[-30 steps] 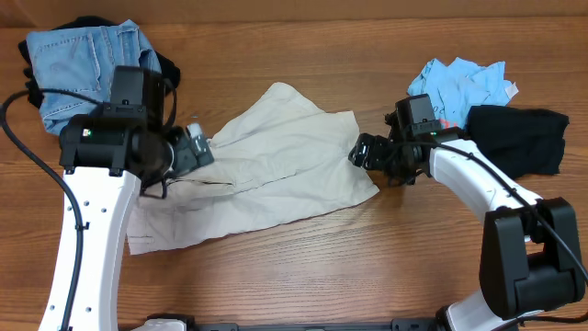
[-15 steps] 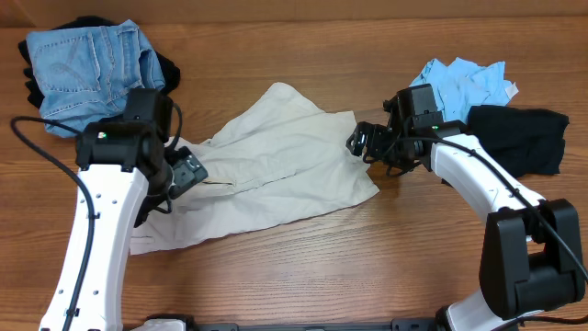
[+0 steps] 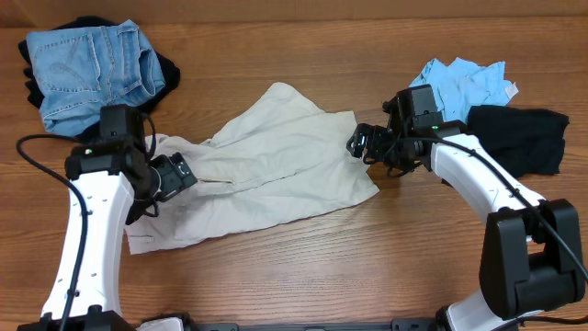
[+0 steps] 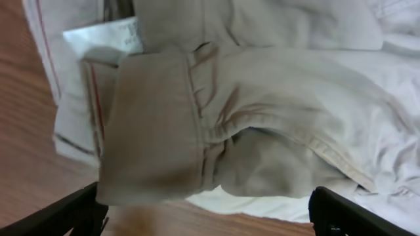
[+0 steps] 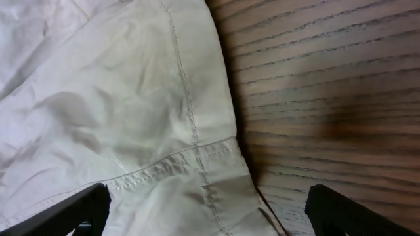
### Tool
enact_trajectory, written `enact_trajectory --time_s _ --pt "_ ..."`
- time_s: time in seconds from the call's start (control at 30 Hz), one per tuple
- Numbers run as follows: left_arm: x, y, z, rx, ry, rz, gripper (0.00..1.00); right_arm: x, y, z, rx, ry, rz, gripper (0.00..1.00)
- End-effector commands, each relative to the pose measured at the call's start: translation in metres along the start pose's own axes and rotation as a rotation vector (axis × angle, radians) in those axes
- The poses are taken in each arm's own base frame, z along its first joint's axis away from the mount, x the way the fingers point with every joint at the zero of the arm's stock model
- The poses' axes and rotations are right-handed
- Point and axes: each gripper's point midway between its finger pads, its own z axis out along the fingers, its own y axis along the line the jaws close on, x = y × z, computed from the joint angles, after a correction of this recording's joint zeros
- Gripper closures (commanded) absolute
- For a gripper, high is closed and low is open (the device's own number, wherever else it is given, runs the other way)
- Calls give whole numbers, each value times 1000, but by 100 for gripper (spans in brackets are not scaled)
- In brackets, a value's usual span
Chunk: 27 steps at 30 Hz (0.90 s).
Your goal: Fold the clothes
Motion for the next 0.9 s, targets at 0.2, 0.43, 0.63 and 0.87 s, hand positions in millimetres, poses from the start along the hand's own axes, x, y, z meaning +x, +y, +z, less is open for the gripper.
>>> enact_trajectory --time_s 0.2,0.43,0.63,0.87 --pt "-11 6 -15 -40 -41 77 3 -10 5 -3 -17 -28 -13 0" --pt "-23 7 -29 -67 -70 71 0 -10 5 -3 -16 -26 -17 0" --pt "-25 2 0 -70 8 90 1 -8 4 -3 -13 -19 -40 0" --pt "-17 -14 19 5 97 95 9 -8 5 -3 -13 -21 -41 0"
